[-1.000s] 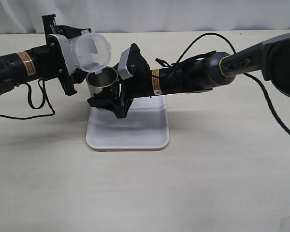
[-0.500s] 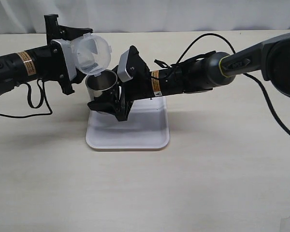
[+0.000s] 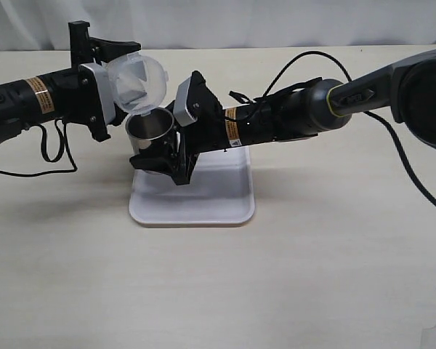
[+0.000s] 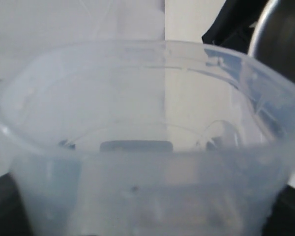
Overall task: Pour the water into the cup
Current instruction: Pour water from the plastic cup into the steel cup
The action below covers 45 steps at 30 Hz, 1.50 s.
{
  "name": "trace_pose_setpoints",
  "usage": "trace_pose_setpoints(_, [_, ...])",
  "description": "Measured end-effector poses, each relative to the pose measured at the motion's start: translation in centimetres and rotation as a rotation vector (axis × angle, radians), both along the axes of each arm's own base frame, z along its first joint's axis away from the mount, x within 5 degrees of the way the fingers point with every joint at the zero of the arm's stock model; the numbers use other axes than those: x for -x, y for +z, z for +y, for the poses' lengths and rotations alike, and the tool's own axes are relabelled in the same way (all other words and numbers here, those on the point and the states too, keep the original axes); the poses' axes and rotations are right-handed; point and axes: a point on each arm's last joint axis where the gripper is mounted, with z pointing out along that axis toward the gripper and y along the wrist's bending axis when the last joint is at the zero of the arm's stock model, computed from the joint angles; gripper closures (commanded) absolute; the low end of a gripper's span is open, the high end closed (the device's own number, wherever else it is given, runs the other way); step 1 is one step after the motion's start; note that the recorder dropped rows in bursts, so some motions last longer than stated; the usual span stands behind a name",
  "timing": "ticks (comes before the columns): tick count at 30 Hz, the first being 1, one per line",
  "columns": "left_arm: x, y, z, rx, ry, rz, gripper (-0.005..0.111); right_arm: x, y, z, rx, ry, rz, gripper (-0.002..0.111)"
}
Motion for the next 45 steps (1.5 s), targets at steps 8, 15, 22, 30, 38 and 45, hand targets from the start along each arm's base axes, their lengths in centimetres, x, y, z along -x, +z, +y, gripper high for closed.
trace_pose_setpoints(8, [0.04,-0.01,-0.04,-0.028,-0.015,-0.028,0.107,-0.04,-0.04,-0.02,0.005,-0.003,-0.003,0.104])
trace_pose_setpoints(15, [0.12,-0.03,-0.1,-0.05,-0.033,-0.048,0.107,-0.06,0.01,-0.03,0.008,-0.005,-0.008,0.104])
trace_pose_setpoints(22, [0.12,-0.03,-0.1,-0.099,-0.049,-0.099,0.107,-0.06,0.01,-0.03,0.009,-0.003,-0.013,0.104])
trace_pose_setpoints(30, [0.12,-0.03,-0.1,-0.124,-0.057,-0.125,0.107,-0.09,-0.01,-0.04,0.012,-0.005,-0.016,0.104])
trace_pose_setpoints(38, [0.13,0.06,-0.14,-0.151,-0.072,-0.169,0.107,-0.09,-0.01,-0.04,0.012,-0.005,-0.016,0.104])
trace_pose_setpoints(45, [0.07,0.31,-0.23,-0.174,-0.089,-0.224,0.107,-0.09,-0.01,-0.04,0.012,-0.005,-0.016,0.104])
